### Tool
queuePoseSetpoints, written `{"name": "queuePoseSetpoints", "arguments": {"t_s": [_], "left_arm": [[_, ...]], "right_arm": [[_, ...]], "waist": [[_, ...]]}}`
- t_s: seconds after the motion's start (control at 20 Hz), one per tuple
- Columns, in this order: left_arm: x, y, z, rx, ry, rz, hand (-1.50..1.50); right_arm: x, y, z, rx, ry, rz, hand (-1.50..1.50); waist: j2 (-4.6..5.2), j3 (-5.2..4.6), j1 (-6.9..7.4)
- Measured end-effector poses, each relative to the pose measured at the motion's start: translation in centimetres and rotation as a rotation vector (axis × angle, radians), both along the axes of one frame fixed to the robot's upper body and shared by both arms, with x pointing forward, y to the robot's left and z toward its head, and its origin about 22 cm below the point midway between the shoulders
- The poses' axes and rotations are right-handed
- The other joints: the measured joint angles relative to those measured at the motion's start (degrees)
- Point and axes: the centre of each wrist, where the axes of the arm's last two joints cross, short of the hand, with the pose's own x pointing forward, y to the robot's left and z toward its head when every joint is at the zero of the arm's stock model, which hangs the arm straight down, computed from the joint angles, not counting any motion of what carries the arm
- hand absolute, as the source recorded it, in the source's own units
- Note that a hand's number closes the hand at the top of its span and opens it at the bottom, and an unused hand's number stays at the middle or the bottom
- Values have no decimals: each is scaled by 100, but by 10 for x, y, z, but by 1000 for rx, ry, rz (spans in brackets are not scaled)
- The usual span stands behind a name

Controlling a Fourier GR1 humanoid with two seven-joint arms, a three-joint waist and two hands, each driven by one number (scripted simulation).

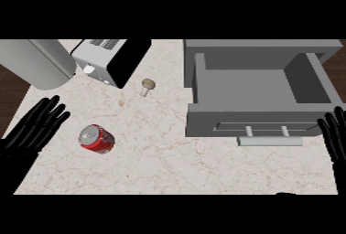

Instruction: Pick up the can, place it into the drawer and close the drawer

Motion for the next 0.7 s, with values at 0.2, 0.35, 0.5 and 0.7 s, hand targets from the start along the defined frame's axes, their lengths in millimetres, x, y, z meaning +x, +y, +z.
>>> {"name": "queuePoseSetpoints", "arguments": {"t_s": [0.2,0.35,0.5,0.7], "left_arm": [[3,9,-14,6,7,9,-150],[13,6,-18,2,13,11,-150],[20,11,-26,4,23,14,-150],[29,8,-44,7,30,15,-150]], "right_arm": [[1,-5,-6,2,5,-4,-150],[2,0,-2,2,10,-3,-150],[-4,-3,-8,0,6,-1,-150],[-2,-14,-7,-9,7,-5,-150]], "waist": [[1,-1,5],[3,0,1],[2,-2,-5],[4,-1,-4]]}}
